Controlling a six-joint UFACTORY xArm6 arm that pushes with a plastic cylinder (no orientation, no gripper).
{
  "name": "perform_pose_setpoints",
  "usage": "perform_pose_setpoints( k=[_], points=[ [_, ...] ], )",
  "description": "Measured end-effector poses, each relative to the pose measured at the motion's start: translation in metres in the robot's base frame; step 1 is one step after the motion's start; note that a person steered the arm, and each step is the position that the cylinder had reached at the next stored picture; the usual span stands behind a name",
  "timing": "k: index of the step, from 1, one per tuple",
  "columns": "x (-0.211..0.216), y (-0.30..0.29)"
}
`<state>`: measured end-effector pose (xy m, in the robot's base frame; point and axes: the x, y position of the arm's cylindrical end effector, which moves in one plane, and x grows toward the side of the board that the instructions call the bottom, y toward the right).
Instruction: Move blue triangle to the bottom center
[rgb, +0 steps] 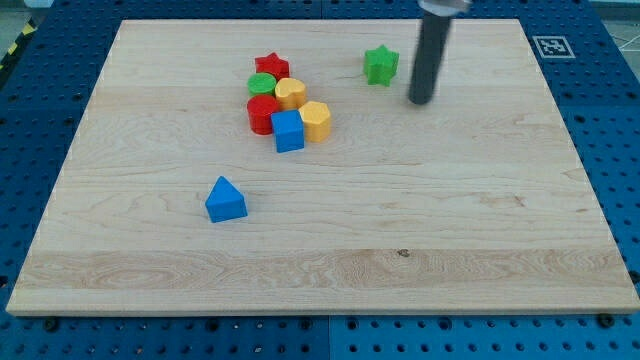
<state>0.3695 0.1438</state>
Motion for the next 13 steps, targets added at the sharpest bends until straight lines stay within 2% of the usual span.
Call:
perform_pose_setpoints(
  k=[1,2,3,4,5,6,7,8,10,11,13],
  points=[
    [0.061,0.016],
    [0.148,-0.020],
    [0.213,-0.080],
    [0.248,-0.154],
    [0.244,-0.235],
    [0.218,-0.285],
    [0.172,-0.293],
    [0.142,-0.284],
    [0.141,-0.177],
    [0.146,-0.151],
    [0.184,-0.212]
  ],
)
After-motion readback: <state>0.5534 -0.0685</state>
